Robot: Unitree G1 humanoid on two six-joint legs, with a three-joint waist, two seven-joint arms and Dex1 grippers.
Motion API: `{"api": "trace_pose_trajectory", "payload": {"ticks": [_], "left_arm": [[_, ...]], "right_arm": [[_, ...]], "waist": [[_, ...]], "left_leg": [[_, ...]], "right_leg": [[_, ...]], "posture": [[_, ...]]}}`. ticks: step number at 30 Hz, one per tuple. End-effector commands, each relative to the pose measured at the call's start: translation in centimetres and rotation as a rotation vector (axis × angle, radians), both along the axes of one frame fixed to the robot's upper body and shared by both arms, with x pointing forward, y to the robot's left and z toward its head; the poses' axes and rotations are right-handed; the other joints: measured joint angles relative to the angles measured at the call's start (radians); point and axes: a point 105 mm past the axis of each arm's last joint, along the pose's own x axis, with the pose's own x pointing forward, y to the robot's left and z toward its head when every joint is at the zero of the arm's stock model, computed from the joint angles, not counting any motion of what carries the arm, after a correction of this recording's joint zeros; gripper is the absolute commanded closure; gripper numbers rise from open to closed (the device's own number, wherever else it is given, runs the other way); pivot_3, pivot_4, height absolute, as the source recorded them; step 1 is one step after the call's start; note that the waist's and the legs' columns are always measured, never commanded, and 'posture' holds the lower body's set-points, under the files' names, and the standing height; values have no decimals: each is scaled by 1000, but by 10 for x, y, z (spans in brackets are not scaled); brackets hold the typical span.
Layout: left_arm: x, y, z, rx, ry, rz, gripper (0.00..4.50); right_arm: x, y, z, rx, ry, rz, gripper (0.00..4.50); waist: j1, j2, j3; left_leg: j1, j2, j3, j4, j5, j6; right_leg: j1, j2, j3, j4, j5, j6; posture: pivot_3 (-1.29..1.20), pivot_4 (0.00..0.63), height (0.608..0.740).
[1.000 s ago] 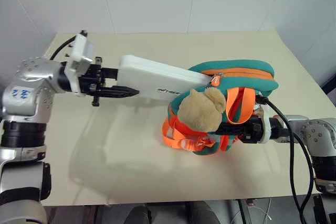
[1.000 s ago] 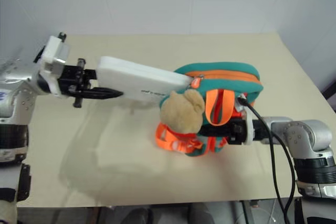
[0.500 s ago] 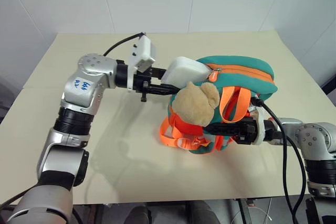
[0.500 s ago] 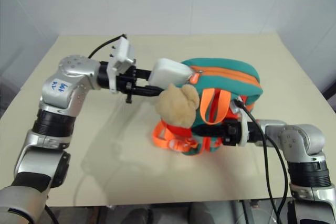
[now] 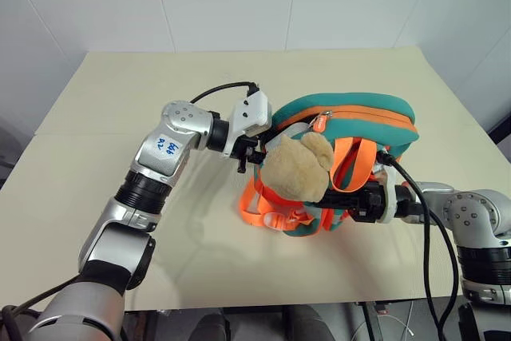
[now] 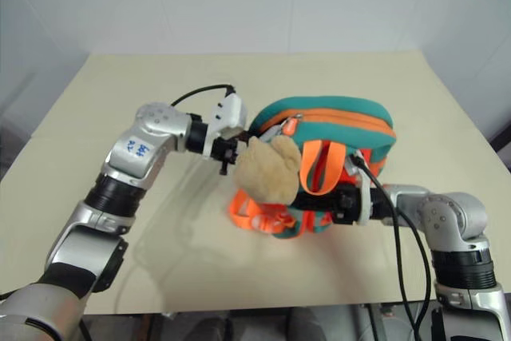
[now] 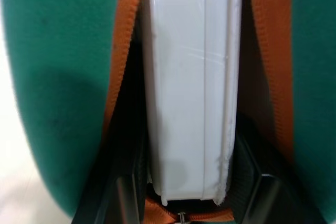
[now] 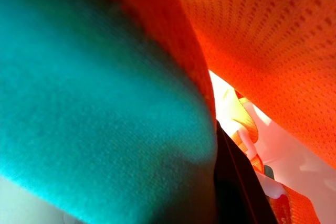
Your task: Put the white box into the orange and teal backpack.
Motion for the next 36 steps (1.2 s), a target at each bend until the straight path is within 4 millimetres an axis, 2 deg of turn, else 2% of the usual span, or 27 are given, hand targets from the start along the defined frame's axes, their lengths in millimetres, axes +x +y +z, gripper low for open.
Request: {"api": "trace_pose_trajectory", "payload": {"ticks": [1, 6, 8, 12, 14, 18, 21, 23, 26, 28, 31, 36], "left_arm": [[-4, -11, 7, -25, -43, -36, 2022], [-3, -4, 38, -138, -53, -28, 582], [-17, 11, 46, -155, -37, -115, 73], [-16, 42, 51, -151, -14, -78, 11], [-16, 66, 52, -125, 11, -36, 11], [-27, 99, 62, -110, 52, -10, 11], [-40, 111, 71, -133, 107, -30, 11], [-52, 118, 85, -190, 143, -55, 11], [-70, 118, 100, -260, 175, -112, 11], [-79, 115, 102, -276, 198, -145, 11], [-86, 99, 90, -235, 176, -156, 11], [-75, 74, 74, -185, 59, -92, 11]], "right_arm": [[-5, 5, 1, 12, -4, 21, 3948], [-5, 5, 0, 11, -1, 17, 3948], [-4, 5, 0, 11, -2, 14, 3948], [-3, 5, 0, 10, -2, 13, 3948], [-3, 5, -1, 9, -2, 13, 3948], [-2, 5, -2, 5, 0, 11, 3948], [-1, 4, -2, 4, 2, 10, 3948], [-1, 5, -2, 3, 3, 12, 3948], [0, 6, -3, 1, 5, 14, 3948], [0, 6, -3, 0, 5, 15, 3948], [2, 7, -3, 0, 6, 19, 3948], [3, 10, -3, 6, 2, 26, 3948]], "waist": [[1, 0, 0], [-1, 0, 0], [-4, 0, 0], [-4, 0, 0], [-1, 0, 0], [-2, 0, 0], [-2, 0, 0], [-2, 0, 0], [-2, 0, 0], [-2, 0, 0], [-4, 0, 0], [-2, 0, 0]], "left_leg": [[0, 0, 0, 0, 0, 0], [0, 0, 0, 0, 0, 0], [0, 0, 0, 0, 0, 0], [0, 1, 0, -2, 0, 0], [0, 0, 0, -1, 0, 0], [0, 0, 0, -1, 0, 0], [0, 0, 0, -1, 0, 0], [-1, 0, 0, -1, 0, 0], [-1, 0, -1, -1, 0, 0], [-1, 1, -1, -1, 0, 0], [0, 1, -1, -1, 0, 0], [1, 0, -1, 1, 0, 0]], "right_leg": [[0, 0, 0, 0, 0, 0], [0, 0, 0, 0, 0, 0], [0, 0, 0, 0, 0, 0], [-1, 0, 0, 0, 0, 0], [-1, 0, 0, 0, 0, 0], [-1, 0, 0, 0, 0, 0], [-1, 0, 0, 0, 0, 0], [-1, 0, 0, 0, 0, 0], [-1, 0, 0, 0, 0, 0], [-1, 0, 0, 0, 0, 0], [-1, 0, 0, 1, 0, 0], [0, 0, 0, 3, 0, 0]], "posture": [[0, 150, 740], [0, 150, 740], [0, 150, 740], [0, 150, 740], [0, 150, 740], [0, 150, 740], [0, 150, 740], [0, 150, 740], [0, 150, 740], [0, 150, 740], [0, 150, 740], [0, 150, 740]]}}
